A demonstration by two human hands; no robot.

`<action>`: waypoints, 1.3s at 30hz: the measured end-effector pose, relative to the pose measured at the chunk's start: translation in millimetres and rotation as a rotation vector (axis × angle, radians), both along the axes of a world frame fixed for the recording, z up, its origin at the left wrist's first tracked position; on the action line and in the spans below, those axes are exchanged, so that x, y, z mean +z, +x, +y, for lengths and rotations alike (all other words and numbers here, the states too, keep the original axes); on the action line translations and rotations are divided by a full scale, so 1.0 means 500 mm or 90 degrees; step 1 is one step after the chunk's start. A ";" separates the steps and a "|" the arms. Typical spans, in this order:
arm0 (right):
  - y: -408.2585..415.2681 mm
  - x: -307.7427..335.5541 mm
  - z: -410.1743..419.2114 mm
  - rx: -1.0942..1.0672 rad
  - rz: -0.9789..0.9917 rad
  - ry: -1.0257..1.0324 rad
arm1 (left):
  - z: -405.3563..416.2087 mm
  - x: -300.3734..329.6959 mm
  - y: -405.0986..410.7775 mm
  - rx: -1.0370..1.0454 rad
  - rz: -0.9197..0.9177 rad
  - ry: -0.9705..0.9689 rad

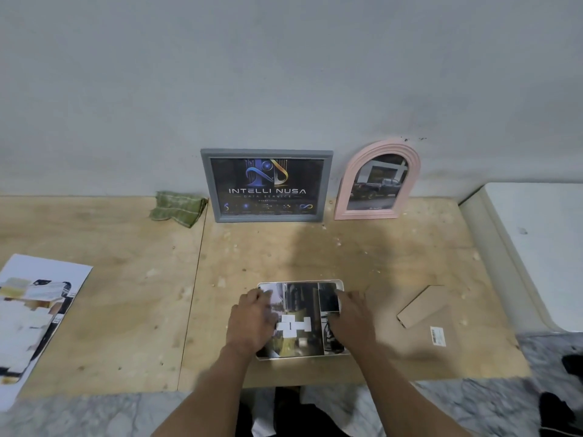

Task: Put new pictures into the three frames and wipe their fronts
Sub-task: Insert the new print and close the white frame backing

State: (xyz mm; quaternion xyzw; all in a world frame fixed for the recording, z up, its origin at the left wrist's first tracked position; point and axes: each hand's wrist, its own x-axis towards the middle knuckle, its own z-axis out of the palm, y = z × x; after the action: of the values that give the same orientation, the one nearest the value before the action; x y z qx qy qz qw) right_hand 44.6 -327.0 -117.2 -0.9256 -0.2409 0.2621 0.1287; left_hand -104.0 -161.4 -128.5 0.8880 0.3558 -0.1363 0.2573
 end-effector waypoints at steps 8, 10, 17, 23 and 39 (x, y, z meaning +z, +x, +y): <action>0.001 -0.024 0.040 0.247 0.019 -0.141 | -0.029 -0.014 0.015 -0.103 0.097 0.046; 0.001 -0.029 0.038 0.251 0.004 -0.138 | -0.035 -0.018 0.015 -0.096 0.105 0.036; 0.000 -0.041 0.032 0.255 -0.020 -0.140 | -0.035 -0.019 0.023 -0.091 0.106 0.044; -0.008 -0.028 0.026 0.210 -0.022 -0.114 | -0.034 -0.007 0.023 -0.060 0.062 0.055; 0.034 0.031 -0.188 -0.179 0.017 -0.007 | -0.214 0.042 0.179 -0.094 -0.054 -0.164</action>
State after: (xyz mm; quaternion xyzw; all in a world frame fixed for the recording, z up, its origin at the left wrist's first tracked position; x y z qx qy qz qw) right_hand 61.7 -421.0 -101.8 -0.9474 -0.1054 0.2549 0.1623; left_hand -14.6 -268.5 -107.2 0.8766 0.2577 -0.1614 0.3730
